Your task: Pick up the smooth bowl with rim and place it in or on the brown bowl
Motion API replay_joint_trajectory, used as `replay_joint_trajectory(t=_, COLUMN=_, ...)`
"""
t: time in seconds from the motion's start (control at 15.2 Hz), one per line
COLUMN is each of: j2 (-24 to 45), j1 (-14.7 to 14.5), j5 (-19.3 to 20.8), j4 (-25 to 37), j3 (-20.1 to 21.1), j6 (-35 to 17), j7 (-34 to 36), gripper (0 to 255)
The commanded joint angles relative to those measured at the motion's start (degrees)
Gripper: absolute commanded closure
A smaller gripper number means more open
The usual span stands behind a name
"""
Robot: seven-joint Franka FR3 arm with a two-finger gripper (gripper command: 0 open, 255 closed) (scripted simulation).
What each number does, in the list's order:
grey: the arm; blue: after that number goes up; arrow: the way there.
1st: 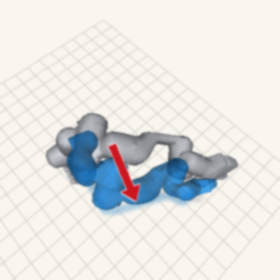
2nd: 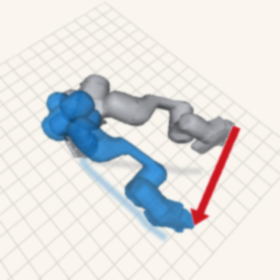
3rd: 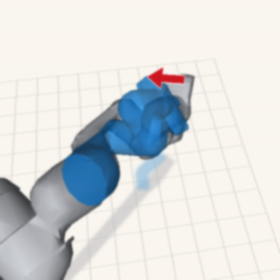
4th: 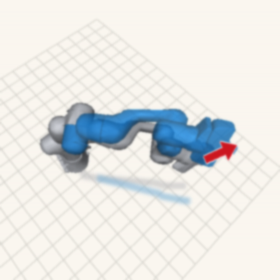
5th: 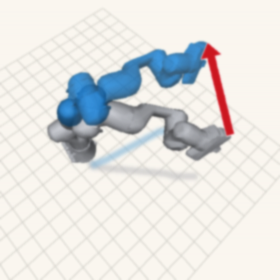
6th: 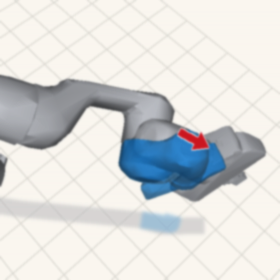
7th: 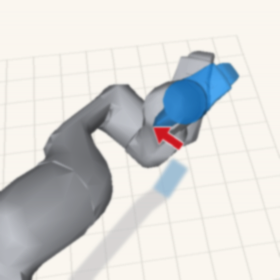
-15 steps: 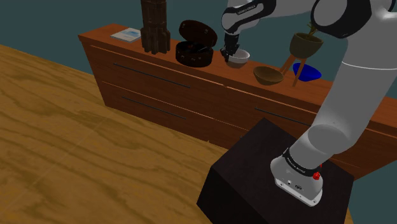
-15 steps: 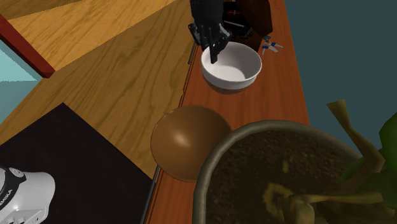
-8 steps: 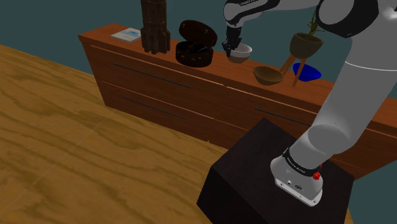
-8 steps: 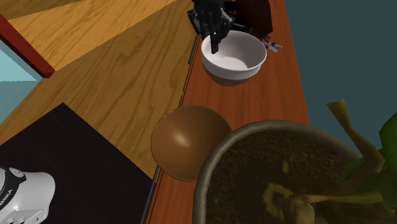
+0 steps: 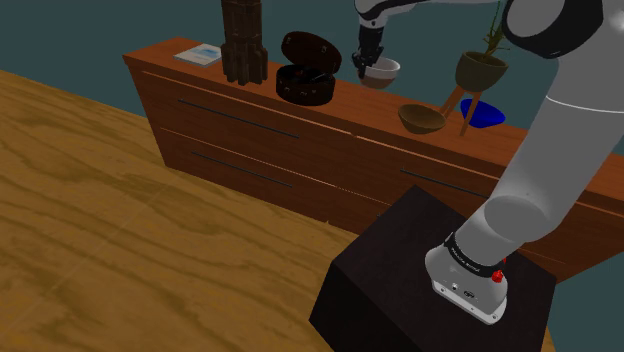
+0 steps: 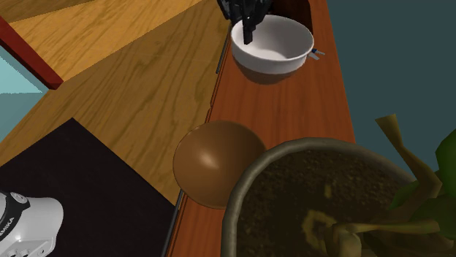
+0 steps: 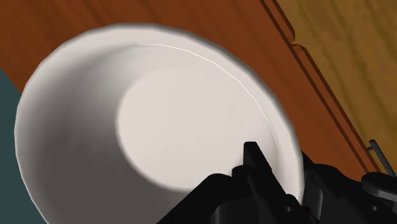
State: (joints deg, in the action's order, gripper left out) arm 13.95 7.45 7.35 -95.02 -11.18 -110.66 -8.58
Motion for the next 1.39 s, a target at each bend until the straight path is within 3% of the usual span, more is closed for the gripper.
replay_joint_trajectory(t=0.0, j2=-0.1, j1=0.0, j5=0.0, j4=1.4, j3=0.0, j6=1.5, j7=-0.2, gripper=255)
replay_joint_trajectory(t=0.26, j2=-0.4, j1=0.0, j5=-0.1, j4=3.8, j3=0.0, j6=4.1, j7=-0.6, gripper=255)
replay_joint_trajectory(t=0.73, j2=-15.2, j1=1.5, j5=3.0, j4=-14.2, j3=-1.8, j6=0.1, j7=-2.7, gripper=255)
replay_joint_trajectory(t=1.32, j2=-32.5, j1=4.9, j5=7.8, j4=-31.1, j3=-4.7, j6=-0.6, j7=-6.7, gripper=255)
